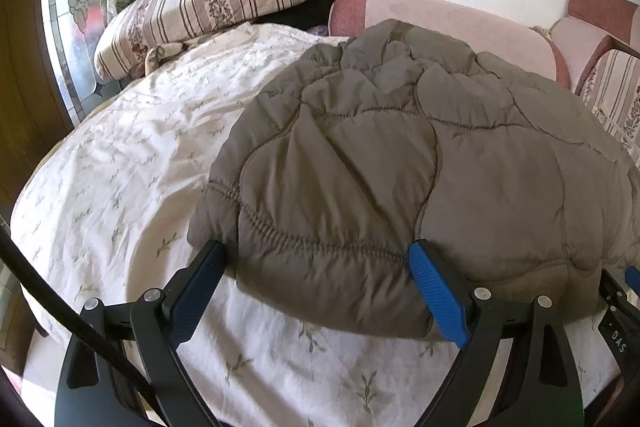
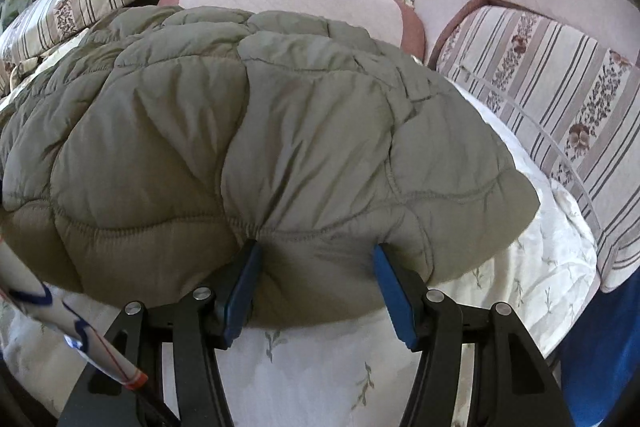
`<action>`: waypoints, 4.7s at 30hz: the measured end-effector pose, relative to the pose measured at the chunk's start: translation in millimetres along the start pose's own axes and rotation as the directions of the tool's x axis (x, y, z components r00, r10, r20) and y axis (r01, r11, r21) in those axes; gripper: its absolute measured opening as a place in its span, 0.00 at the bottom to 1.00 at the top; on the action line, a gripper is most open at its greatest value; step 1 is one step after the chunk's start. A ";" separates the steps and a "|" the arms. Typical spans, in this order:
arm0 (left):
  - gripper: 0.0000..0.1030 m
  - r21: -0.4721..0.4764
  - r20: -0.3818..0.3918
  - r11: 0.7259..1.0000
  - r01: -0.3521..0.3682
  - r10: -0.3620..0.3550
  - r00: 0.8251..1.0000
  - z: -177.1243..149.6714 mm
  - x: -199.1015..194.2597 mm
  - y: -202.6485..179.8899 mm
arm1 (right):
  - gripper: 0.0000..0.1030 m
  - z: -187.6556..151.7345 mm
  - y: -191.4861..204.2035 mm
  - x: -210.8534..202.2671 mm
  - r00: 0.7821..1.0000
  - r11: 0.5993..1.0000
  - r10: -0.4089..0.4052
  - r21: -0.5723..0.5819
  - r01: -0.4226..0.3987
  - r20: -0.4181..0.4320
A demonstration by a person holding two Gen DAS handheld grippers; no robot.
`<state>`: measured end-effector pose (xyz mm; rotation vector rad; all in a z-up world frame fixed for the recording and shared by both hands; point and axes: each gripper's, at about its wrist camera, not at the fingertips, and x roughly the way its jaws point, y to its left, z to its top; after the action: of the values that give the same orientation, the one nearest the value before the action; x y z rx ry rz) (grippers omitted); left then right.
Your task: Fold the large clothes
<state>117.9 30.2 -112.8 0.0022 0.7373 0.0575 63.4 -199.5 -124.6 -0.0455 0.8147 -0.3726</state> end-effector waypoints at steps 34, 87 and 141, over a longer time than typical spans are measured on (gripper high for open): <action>0.90 0.157 -0.065 0.986 0.047 -0.037 0.997 2.6 -17.2 -61.6 | 0.62 17.7 19.7 -33.2 0.980 0.981 0.195 0.010 -0.195 -0.021; 1.00 0.121 0.152 0.993 0.017 -0.036 0.988 23.1 -179.2 -0.4 | 1.00 31.3 -11.8 -215.7 0.954 0.992 0.084 0.062 -0.106 0.287; 1.00 0.154 0.111 0.988 0.007 -0.024 0.994 13.5 -149.4 -5.9 | 1.00 24.5 0.9 -174.2 0.979 0.995 0.080 0.046 -0.090 0.190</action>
<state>16.9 16.6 -2.6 0.1455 0.6277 -0.0140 -27.5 -141.6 14.3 0.0051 0.6172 -0.3043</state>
